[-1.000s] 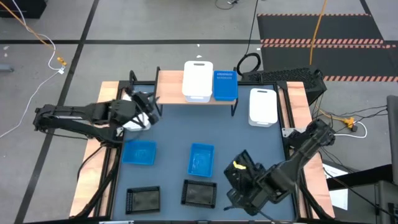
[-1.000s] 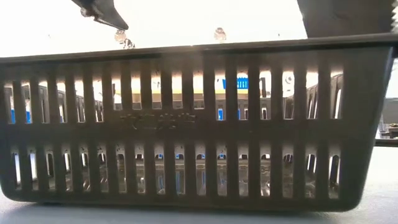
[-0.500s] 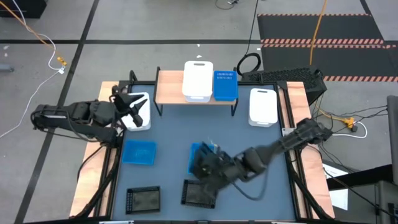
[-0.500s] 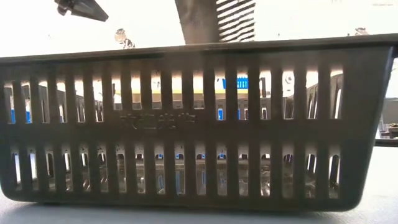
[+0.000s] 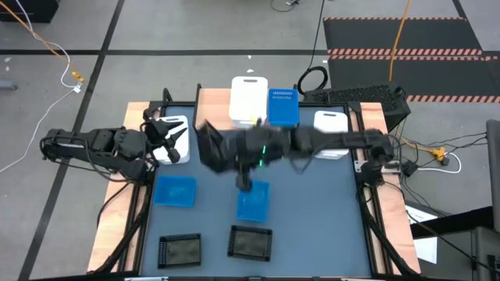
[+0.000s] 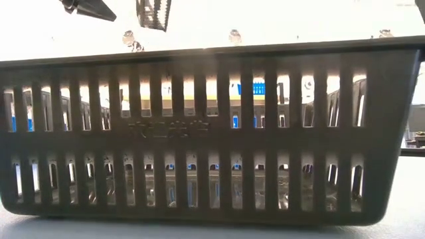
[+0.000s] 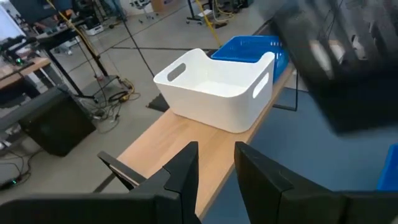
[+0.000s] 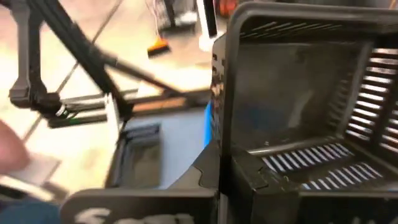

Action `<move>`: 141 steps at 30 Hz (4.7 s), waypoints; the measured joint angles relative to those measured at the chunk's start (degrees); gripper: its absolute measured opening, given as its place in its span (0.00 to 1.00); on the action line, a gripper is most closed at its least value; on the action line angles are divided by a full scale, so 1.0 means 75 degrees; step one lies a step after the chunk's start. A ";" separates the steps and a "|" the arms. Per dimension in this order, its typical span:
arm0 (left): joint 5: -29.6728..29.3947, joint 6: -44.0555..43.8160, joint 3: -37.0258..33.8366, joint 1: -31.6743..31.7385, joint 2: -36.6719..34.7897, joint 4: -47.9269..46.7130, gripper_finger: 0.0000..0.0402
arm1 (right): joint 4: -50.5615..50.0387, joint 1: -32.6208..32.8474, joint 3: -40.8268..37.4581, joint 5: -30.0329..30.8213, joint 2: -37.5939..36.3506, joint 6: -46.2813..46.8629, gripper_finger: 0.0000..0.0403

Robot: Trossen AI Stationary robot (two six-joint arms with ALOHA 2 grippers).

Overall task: Stack baskets on shelf by color
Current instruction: Put the right black bin on the shelf, then stack the right blue bin on top of the other blue bin on the shelf

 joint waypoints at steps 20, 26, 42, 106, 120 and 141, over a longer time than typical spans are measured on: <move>-0.0129 0.0453 0.0000 0.1167 0.0963 0.1468 0.26 | 0.1245 -0.2631 0.1909 0.2009 0.1790 -0.6154 0.00; -0.0131 0.0309 0.0000 0.1350 0.1220 0.1945 0.26 | 0.0693 -0.2617 0.2040 0.2405 0.1901 -0.6175 0.00; -0.0147 0.1027 0.0000 0.1545 0.1237 0.1398 0.26 | 0.1679 -0.2279 -0.0181 0.1381 0.1883 -0.4839 0.02; 0.1121 0.0385 0.0000 0.1147 0.1151 0.1779 0.26 | 0.1804 0.0860 -0.5698 0.0580 -0.1940 0.0521 0.36; 0.1269 0.1065 0.0000 0.0551 0.1154 0.2504 0.26 | 0.2984 0.1599 -0.5965 -0.0454 -0.0042 0.1200 0.36; 0.1266 0.1380 0.0000 0.0551 0.1154 0.2634 0.26 | 0.0579 0.1392 -0.5959 -0.0531 0.0073 0.1564 0.22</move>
